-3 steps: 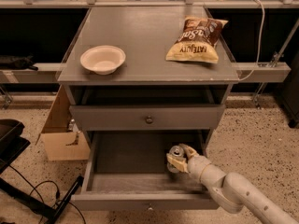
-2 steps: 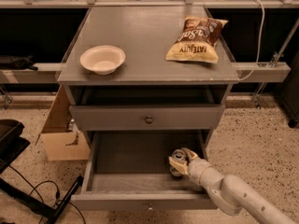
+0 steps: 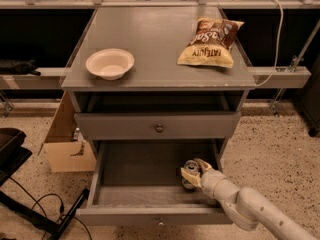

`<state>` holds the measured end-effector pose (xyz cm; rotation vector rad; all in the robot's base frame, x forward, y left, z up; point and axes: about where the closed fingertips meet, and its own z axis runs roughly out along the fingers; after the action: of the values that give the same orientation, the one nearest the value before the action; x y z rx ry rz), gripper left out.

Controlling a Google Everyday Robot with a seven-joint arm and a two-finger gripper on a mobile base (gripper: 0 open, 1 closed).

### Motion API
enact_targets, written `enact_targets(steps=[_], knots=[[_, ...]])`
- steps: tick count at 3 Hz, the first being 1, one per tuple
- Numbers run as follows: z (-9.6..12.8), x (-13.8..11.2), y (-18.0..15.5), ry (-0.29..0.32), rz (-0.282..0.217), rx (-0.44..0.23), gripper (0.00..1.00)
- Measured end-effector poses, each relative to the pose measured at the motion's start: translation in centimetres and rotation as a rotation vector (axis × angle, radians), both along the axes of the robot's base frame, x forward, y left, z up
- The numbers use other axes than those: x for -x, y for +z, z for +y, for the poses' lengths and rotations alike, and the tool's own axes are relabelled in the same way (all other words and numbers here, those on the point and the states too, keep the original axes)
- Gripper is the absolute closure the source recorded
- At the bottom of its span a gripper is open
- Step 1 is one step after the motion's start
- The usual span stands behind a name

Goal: Place 7up can into middle drawer

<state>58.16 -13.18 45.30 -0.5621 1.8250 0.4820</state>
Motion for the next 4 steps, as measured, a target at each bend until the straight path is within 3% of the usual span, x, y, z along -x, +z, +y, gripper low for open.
enact_targets(steps=[2, 3, 4], knots=[[0.0, 0.0, 0.0, 0.003, 0.001, -0.007, 0.06], [-0.4, 0.1, 0.5, 0.004, 0.0, -0.059, 0.0], [-1.3, 0.4, 1.7, 0.02, -0.007, -0.118, 0.0]])
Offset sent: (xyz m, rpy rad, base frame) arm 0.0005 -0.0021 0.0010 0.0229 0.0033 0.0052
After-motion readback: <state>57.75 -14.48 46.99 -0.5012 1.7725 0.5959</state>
